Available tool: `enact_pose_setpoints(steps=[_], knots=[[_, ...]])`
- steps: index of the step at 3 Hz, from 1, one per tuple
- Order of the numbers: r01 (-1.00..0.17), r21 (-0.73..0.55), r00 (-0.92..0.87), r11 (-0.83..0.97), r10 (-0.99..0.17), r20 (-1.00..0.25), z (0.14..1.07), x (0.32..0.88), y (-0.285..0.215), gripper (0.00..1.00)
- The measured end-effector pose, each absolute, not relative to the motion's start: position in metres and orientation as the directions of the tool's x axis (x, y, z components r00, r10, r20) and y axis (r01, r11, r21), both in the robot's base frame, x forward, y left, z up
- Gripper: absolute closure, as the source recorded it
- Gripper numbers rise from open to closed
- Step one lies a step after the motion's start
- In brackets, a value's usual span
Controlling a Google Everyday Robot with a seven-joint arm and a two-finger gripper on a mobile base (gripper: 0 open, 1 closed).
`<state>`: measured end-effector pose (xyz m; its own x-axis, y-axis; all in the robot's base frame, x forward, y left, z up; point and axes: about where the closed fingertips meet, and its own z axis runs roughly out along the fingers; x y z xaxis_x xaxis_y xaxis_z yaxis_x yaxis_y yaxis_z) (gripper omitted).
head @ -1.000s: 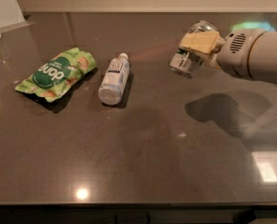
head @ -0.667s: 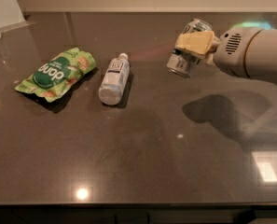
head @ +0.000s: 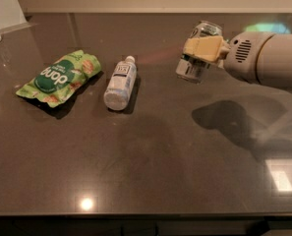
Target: Place 7up can upright
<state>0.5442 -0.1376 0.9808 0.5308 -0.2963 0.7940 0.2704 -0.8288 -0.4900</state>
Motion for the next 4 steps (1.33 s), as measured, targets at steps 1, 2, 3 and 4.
enact_pose_setpoints(steps=[1, 2, 3, 4], knots=[[0.346, -0.394, 0.464, -0.851, -0.21, 0.86, 0.976, 0.543, -0.143, 1.0], [0.426, -0.294, 0.384, -0.856, -0.123, 0.915, 0.97, 0.542, -0.151, 1.0], [0.463, -0.228, 0.334, -0.856, -0.07, 0.94, 0.96, 0.541, -0.157, 1.0], [0.476, -0.172, 0.293, -0.862, -0.029, 0.956, 0.948, 0.542, -0.164, 1.0]])
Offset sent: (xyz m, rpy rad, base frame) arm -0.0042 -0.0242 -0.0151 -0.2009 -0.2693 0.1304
